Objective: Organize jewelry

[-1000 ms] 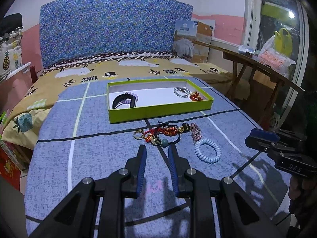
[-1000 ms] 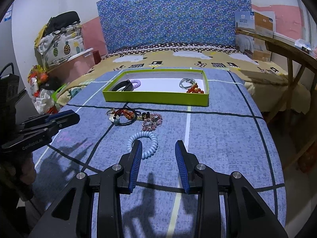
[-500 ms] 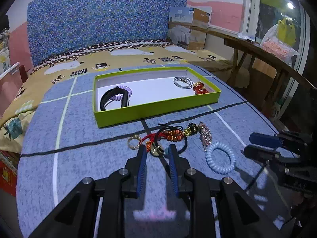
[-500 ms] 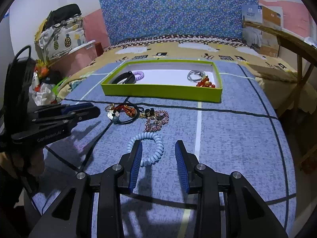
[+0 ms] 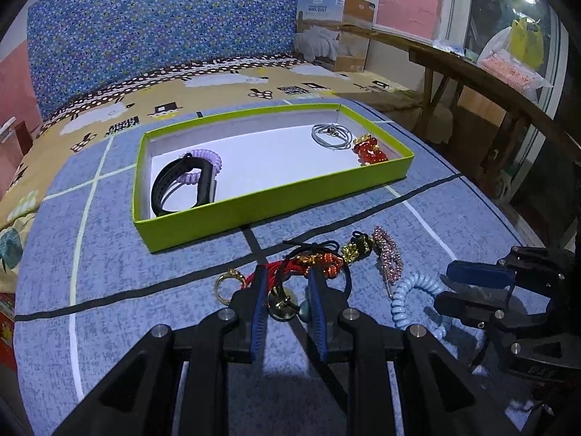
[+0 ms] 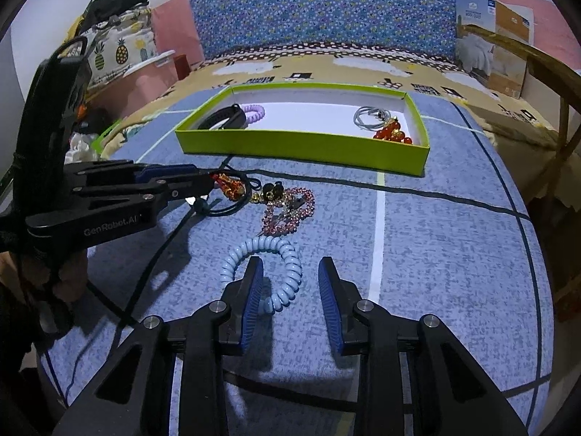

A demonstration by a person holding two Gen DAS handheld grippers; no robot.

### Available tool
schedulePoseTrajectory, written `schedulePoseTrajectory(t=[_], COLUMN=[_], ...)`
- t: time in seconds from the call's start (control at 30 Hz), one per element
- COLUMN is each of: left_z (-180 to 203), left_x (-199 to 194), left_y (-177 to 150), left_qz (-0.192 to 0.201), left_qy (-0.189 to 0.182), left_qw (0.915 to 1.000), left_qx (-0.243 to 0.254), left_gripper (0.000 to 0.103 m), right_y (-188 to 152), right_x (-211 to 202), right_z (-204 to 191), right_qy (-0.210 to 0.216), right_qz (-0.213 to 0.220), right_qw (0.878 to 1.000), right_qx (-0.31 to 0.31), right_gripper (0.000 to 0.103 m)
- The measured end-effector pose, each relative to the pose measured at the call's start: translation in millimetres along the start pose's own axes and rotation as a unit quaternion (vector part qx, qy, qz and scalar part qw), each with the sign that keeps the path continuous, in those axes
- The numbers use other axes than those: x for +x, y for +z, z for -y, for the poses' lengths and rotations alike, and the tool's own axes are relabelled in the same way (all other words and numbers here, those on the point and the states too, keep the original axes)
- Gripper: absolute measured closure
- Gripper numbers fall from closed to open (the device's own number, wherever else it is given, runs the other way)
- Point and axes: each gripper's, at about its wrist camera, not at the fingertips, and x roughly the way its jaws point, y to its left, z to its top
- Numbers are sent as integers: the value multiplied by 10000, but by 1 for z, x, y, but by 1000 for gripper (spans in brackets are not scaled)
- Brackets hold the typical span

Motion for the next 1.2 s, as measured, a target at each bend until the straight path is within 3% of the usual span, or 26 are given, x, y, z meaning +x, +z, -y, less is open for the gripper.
schedulePoseTrajectory(t=[0.23,0.3,0.4,1.2], left_z=[2,3,3,1], left_x=[6,7,5,-64], left_y=[2,2,2,-12], left_qz=[-121,-122,-90,681], left_qy=[65,122,160,-95], left_qw=[9999,9998,9997,9976], left_qx=[92,134,170,-109], left_gripper=[90,96,99,101], right_y=[0,0,1,1], right_x=[8,8,9,-22], right_z=[0,-1,-1,2], right_qy=[-4,-71,-87,-123], right_qz=[-202,-224,-234,219], right_qw=[9998,9997,9996,9997], right_qx=[-26,-77,-100,20], right_gripper=[81,89,93,94])
